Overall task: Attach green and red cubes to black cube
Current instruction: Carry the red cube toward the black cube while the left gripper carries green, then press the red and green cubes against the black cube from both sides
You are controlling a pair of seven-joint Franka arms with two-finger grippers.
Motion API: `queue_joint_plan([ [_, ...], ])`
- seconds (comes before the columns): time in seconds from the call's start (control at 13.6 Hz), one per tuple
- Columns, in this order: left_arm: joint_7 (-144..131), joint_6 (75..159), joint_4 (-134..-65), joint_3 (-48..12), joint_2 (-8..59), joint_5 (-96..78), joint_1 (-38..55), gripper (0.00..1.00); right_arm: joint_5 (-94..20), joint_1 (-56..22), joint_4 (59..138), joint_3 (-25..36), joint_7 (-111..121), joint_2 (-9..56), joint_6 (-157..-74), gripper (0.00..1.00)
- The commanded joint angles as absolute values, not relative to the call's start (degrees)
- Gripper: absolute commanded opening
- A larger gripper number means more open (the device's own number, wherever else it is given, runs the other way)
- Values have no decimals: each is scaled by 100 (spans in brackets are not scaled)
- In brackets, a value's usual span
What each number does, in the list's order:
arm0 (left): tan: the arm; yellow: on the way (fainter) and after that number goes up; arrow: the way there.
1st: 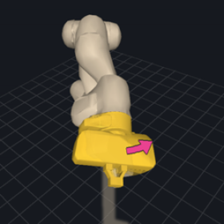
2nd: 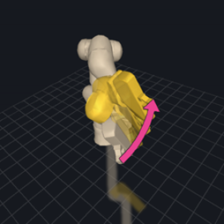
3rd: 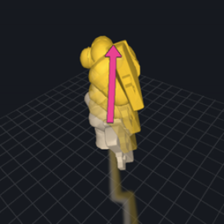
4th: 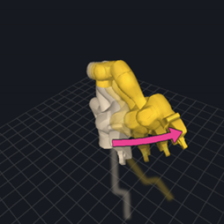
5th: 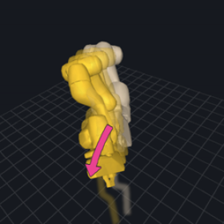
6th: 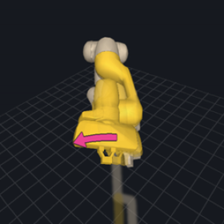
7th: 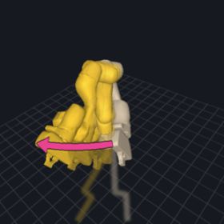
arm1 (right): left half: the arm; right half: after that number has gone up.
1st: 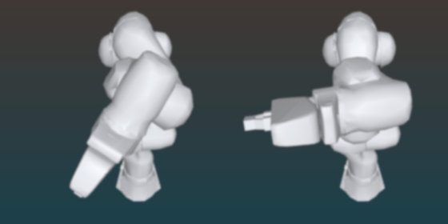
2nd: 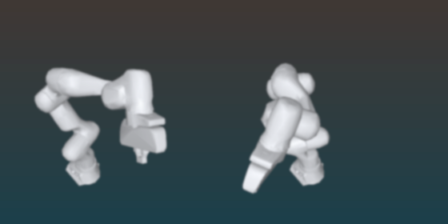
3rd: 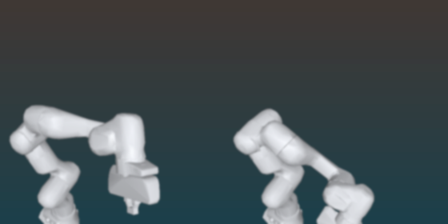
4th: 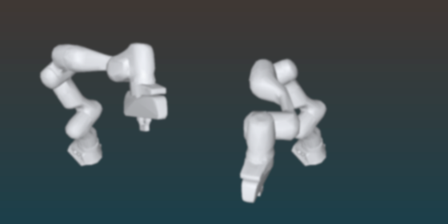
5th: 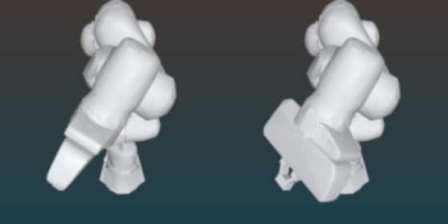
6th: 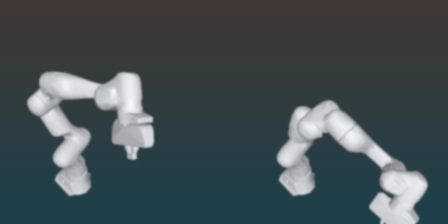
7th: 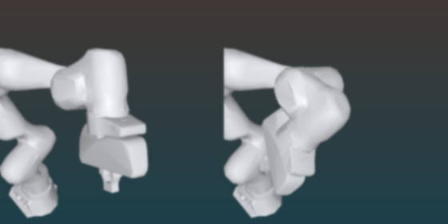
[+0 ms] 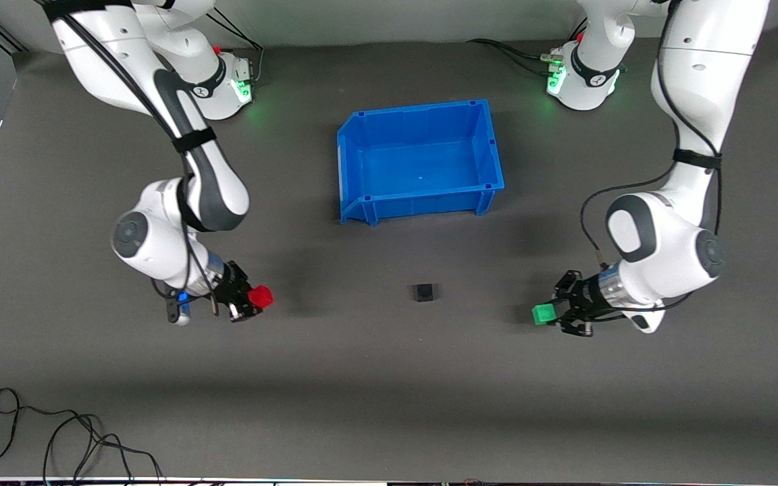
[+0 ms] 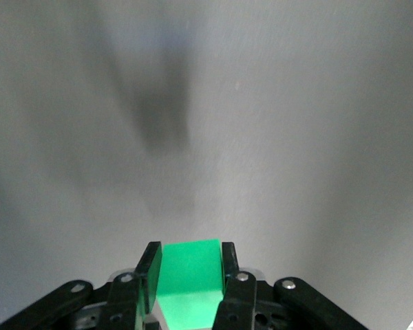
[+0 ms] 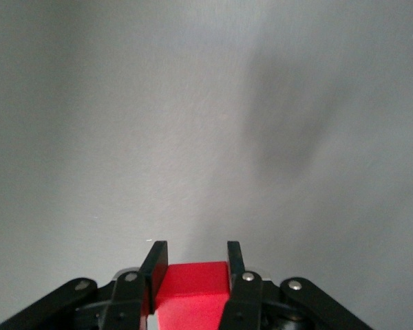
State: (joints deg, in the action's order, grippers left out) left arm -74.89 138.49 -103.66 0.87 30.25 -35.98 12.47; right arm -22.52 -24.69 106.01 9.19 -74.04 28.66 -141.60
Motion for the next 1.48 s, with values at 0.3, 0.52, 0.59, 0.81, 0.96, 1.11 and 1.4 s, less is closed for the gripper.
queue_joint_plan([
  [0.3, -8358, 14676, -10424, 167, 3242, -3568, 2345, 20, -1285, -3321, 8713, 1002, -10226, 4120, -13282, 0],
  [0.52, -8490, 14940, -10424, 167, 3436, -3568, 2662, 20, -1213, -3568, 8446, 984, -10835, 4254, -13175, 0],
  [0.59, -8499, 15002, -10424, 167, 3506, -3568, 2759, 19, -1204, -3638, 8420, 984, -11011, 4297, -13166, 0],
  [0.81, -8490, 15292, -10415, 158, 3673, -3577, 2970, 19, -1161, -3892, 8000, 1002, -11486, 4560, -12684, 0],
  [0.96, -8499, 15529, -10406, 158, 3753, -3603, 3093, 19, -889, -3998, 7814, 967, -11881, 4675, -12560, 0],
  [1.11, -8508, 15557, -10389, 158, 3805, -3621, 3138, 19, -870, -4113, 7796, 967, -12049, 4755, -12551, 0],
  [1.4, -8508, 15548, -10389, 149, 3814, -3621, 3155, 19, -861, -4263, 7393, 967, -12514, 5140, -12551, 0],
])
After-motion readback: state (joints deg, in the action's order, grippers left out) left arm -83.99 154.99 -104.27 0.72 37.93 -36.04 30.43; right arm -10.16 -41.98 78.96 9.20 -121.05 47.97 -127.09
